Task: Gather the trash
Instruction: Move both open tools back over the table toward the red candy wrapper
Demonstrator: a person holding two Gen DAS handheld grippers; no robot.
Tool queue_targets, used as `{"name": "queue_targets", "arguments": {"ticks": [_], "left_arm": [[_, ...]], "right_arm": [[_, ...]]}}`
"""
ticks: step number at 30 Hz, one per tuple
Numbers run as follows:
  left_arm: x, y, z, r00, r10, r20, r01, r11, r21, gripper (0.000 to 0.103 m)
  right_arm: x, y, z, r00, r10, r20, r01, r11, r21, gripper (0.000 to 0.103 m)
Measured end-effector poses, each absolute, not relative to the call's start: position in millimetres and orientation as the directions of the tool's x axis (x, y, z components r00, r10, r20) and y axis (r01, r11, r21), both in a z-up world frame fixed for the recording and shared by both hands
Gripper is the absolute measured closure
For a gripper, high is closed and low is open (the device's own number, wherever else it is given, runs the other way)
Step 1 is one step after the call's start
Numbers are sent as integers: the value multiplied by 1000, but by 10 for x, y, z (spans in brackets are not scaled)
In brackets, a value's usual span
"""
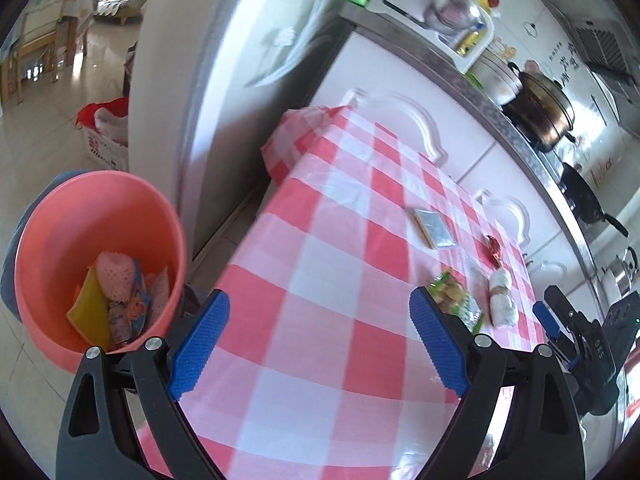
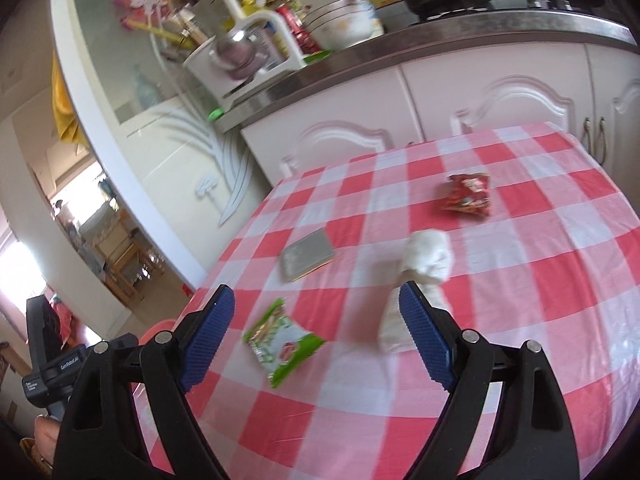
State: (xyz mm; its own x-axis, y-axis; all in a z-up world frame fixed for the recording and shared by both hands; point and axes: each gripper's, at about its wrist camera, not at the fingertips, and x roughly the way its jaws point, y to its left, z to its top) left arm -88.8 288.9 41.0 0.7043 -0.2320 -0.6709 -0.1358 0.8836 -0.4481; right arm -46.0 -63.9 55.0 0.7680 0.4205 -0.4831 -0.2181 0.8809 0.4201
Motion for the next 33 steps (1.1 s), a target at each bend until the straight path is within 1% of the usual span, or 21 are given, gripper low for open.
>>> {"name": "queue_targets", "arguments": {"ticks": [7,13,15,17,21,27,30,33], "left_arm": [[-838,2454,584,695,-269,-667,-57,904,-424,12],[-669,1875,825,675,-337,-656,86,920,-383,12],[-561,1633,890,648,-375,-663,149,916,-372,12],[-450,1372,943,631,-387,-673,203,919,-338,12],[-188,885,924,590,-403,-699,275,915,-296,12],[268,229,867,542,-431,-722,367,894,-257,12],[510,-55,811,523,-418,-743,387,893,-230,12],[745,-286,739,491,-427,-759,402,884,-238,12]], "right_arm": [[-407,-1064,436,781,385,-492,-144,877,458,18],[-381,-1545,336,804,353,-479,-60,849,524,18],[-384,-1761,301,815,348,-462,-31,824,566,18],[-381,-1949,269,825,332,-457,3,807,591,18],[-412,-2281,224,851,305,-428,53,760,648,18],[-410,-2494,254,883,266,-386,61,752,656,18],[-353,-2555,222,888,279,-367,46,739,673,18],[-331,-2651,201,895,288,-340,45,702,711,18]]}}
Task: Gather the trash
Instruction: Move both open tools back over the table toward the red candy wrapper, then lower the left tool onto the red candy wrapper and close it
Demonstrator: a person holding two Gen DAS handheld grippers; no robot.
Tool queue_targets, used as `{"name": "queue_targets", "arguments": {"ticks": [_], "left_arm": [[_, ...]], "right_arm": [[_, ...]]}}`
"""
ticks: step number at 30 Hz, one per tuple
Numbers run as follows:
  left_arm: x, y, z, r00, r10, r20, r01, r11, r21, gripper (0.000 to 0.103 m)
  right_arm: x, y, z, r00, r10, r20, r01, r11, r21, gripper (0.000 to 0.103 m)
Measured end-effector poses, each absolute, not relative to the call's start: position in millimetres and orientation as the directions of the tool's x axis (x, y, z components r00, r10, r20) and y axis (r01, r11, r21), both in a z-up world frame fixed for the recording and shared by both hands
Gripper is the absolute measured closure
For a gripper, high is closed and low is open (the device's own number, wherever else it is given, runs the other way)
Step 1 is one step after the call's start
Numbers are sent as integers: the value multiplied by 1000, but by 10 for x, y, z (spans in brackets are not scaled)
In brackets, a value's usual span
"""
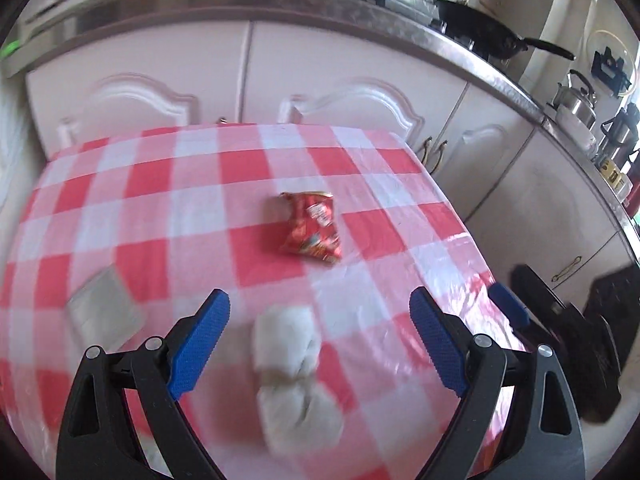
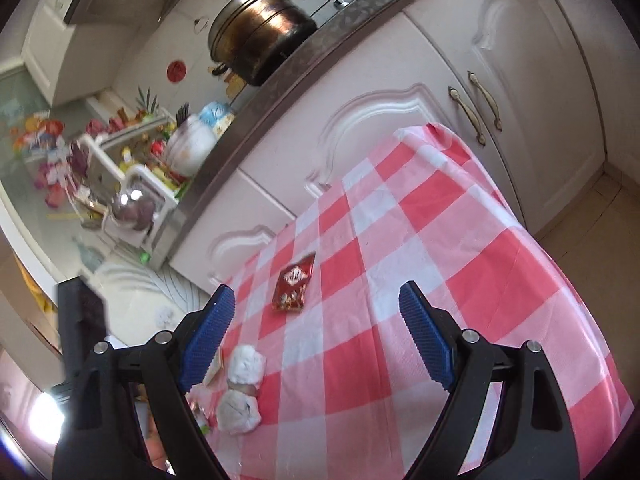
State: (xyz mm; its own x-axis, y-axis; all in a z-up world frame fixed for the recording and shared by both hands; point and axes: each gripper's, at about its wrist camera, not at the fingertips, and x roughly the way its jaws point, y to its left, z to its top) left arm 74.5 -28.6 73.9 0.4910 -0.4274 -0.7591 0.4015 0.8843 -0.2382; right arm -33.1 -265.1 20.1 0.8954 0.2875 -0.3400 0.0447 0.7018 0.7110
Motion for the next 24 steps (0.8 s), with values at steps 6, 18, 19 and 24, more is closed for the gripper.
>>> {"name": "queue_targets", "arguments": {"ticks": [6,18,19,24], "left_arm": [[1181,-620,546,448,-375,-812,407,894,-188,12],[1645,-911,238,377,-270,-886,409,907,-102,12],[1655,-926,236,377,-267,-887,416,904,-96,12],[1681,-973,223,382,-245,-891,425,903,-66,13]], "right_arm": [[-335,-2842,152,913,290,-288,38,641,767,15],[-285,-2920,95,906,331,-265,20,591,806,15],[-287,-2928,90,906,331,-262,20,586,810,15],[-279,-2927,81,904,335,-265,24,580,814,15]]}}
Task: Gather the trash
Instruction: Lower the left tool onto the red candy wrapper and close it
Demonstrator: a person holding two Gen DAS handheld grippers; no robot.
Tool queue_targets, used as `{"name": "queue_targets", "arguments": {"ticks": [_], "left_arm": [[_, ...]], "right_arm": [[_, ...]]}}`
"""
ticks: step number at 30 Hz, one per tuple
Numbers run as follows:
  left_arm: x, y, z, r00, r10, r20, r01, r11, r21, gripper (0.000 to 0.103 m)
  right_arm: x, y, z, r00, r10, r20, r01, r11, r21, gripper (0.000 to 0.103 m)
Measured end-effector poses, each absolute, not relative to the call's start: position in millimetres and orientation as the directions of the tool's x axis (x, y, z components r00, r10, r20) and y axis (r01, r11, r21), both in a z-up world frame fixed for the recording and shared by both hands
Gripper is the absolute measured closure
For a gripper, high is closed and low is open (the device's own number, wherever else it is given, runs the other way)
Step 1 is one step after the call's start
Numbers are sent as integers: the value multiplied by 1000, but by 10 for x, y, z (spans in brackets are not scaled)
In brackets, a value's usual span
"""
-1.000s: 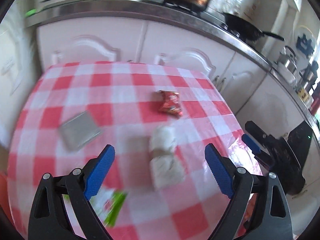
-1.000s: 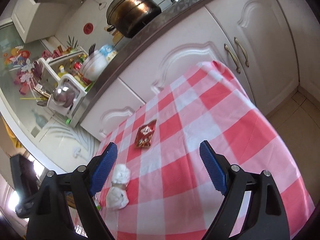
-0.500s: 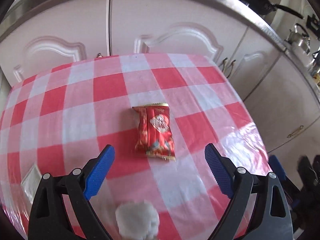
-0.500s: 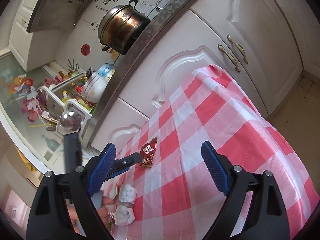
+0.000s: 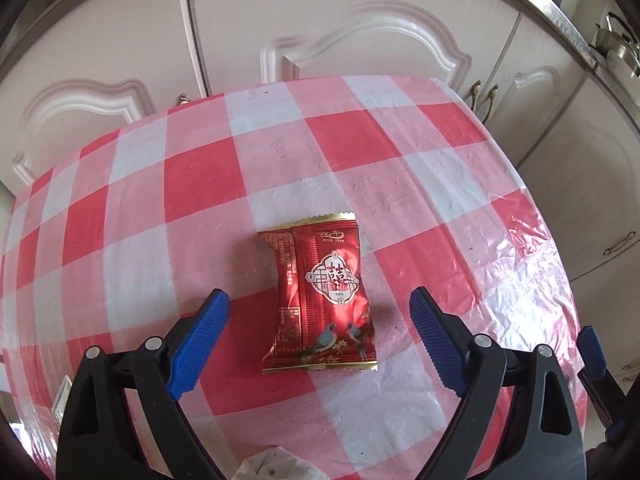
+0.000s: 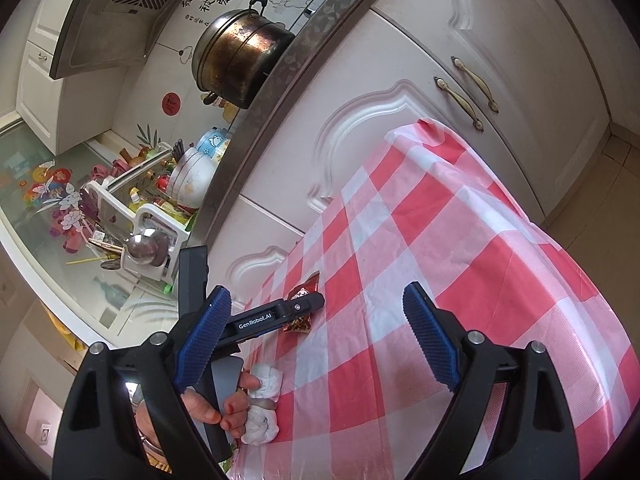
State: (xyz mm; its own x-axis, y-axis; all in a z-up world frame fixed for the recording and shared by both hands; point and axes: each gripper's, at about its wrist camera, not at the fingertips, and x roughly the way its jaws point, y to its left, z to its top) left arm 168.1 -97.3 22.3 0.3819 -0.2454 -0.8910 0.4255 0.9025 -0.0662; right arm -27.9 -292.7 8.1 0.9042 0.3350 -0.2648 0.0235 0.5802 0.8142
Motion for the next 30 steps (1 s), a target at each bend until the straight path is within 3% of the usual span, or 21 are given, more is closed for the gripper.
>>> {"name": "queue_targets", "arguments": {"ticks": [11,19,30], "left_arm": [[1595,-937,271,455,-212,-865,408,913,-9,56],[1476,-899,269,458,-267,-848,413,908,-63,57],[1059,-441,503,538,-387,-749,312,917,-249,57]], "right_arm": [[-275,-2903,84,900,334,-279,27,595,803,14],[-247,-2830,119,892,342,-295,13,634,773,14],[-200,-2701,153,865,381,-326,-14,669,744,14]]}}
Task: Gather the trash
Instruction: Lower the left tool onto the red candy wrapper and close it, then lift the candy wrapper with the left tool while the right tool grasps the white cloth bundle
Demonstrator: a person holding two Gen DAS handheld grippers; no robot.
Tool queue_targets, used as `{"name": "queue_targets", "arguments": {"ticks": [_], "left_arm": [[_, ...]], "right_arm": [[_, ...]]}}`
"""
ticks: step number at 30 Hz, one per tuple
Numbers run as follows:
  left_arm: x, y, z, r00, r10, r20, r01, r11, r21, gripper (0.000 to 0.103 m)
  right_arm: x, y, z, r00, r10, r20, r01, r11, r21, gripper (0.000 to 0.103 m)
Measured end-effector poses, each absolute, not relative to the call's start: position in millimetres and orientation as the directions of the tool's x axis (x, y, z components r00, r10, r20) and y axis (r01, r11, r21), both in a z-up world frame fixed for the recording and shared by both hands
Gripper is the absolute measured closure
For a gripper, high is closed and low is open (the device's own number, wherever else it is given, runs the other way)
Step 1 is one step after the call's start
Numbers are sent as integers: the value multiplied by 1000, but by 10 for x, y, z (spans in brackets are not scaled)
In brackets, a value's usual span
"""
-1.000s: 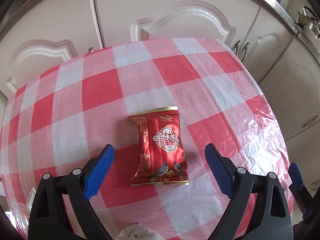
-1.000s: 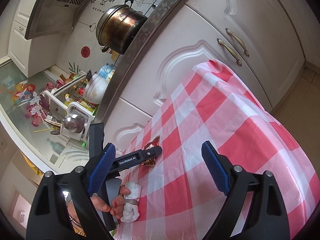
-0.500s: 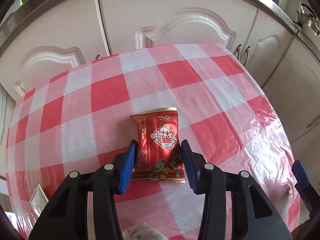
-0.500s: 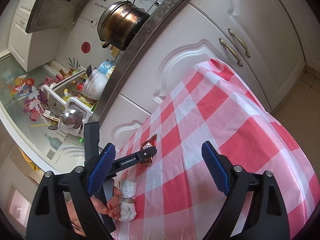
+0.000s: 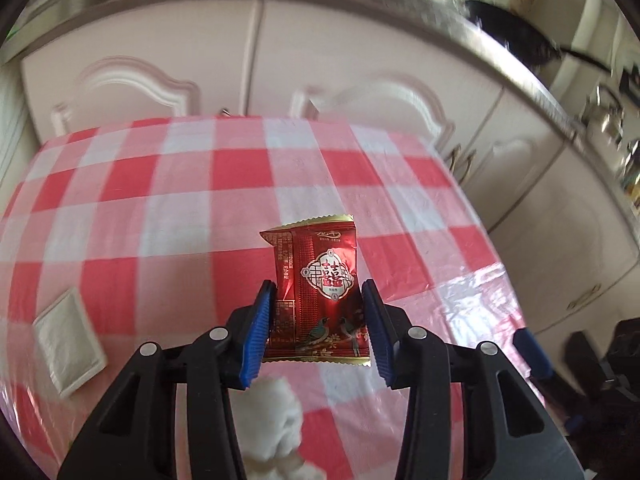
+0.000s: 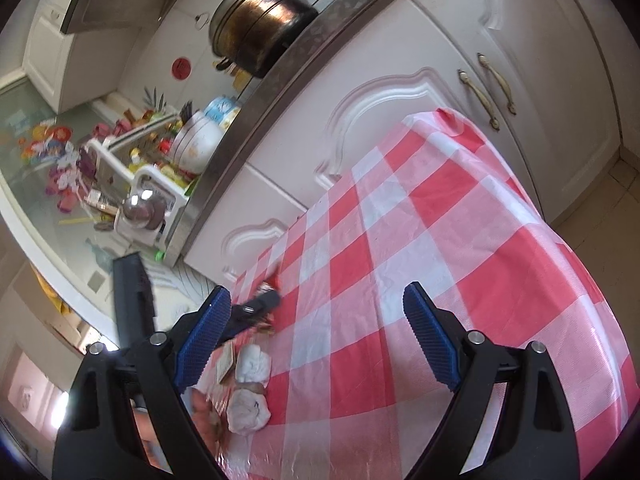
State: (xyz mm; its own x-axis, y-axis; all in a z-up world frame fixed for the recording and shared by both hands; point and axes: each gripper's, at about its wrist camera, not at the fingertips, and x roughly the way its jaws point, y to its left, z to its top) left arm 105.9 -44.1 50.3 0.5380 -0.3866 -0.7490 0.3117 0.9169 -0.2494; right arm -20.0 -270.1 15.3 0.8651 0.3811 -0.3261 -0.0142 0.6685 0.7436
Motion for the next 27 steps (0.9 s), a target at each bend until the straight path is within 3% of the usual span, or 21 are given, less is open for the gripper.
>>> {"name": "queue_targets", "arguments": {"ticks": [9,25,27], "left_arm": [[654,118,787,617,-388,-685,244,922,-302,57],[59,968,640,651,-342,-678,126,929,-348,57],[10,1064,632,655,-339,-676,113,928,-356,57]], "right_arm": [[-133,-2345,211,802,455,-387,-89,732,676,14],[-57,-1409,263,678,497,-542,-215,839,500,15],[-63,-1256,277,672,481,-563,-239,861,449,19]]}}
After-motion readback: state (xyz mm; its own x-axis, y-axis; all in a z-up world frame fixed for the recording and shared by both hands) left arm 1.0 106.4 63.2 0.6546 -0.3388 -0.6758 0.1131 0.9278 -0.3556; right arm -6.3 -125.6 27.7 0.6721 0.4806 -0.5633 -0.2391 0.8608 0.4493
